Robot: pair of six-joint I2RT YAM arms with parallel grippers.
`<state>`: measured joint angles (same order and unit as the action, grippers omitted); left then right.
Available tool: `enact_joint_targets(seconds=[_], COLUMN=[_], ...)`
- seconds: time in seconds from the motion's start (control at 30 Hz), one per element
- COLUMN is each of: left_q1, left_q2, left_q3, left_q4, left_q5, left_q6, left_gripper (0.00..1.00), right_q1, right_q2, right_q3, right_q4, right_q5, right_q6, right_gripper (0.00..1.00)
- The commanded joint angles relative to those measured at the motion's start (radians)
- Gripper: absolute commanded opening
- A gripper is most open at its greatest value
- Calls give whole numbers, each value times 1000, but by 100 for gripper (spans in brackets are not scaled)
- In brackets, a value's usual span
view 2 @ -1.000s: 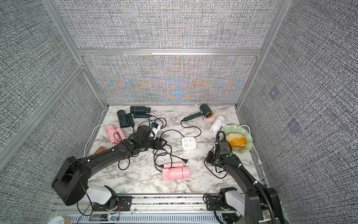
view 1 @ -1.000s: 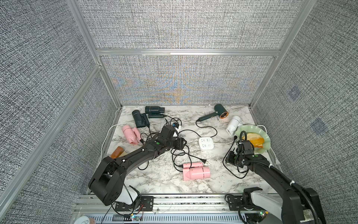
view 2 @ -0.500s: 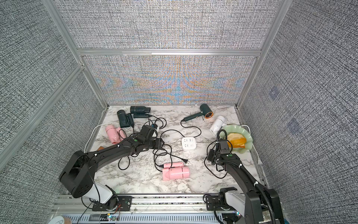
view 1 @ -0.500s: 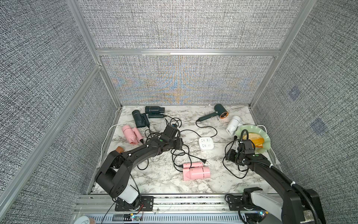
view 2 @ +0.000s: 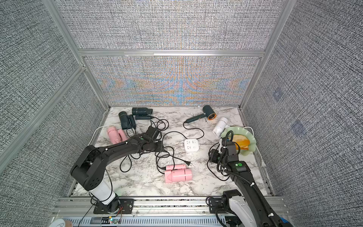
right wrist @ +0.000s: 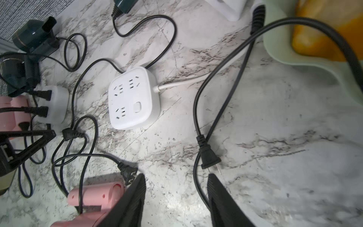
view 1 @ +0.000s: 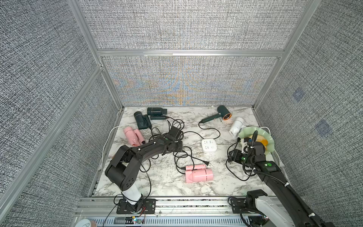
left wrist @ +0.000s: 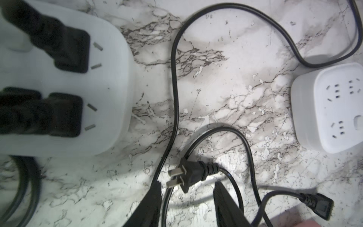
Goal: Charge the blow dryers
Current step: Place the plug at the center of the board.
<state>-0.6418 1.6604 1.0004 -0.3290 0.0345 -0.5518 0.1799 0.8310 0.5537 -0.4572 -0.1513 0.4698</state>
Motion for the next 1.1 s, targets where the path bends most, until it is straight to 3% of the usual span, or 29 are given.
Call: enact_joint_targets(seconds=[0.0,0.33,0.53,0.7,1.07], left_q1=[3,44,55,69,71], left_q2=[-42,-220,-312,-347,-416], left_q3=[-27,-212,-342,-423,-582], left_q4=[-25,97,255,342,595], left_q5=[42,112,156,221,275], left_q6=[-33,-164,-250,-322,-564], left_gripper=[48,51,50,50,51], right_q1=[36,210,230,276,308], right_q2=[32,124,158,190,241], right_q3=[20,99,128,194,243], right_q4=[17,76,152,143,138], right_q5=[-15,102,95,164,171], right_q6=[-25,14,53,70,73], right_gripper=[53,53,53,53,53])
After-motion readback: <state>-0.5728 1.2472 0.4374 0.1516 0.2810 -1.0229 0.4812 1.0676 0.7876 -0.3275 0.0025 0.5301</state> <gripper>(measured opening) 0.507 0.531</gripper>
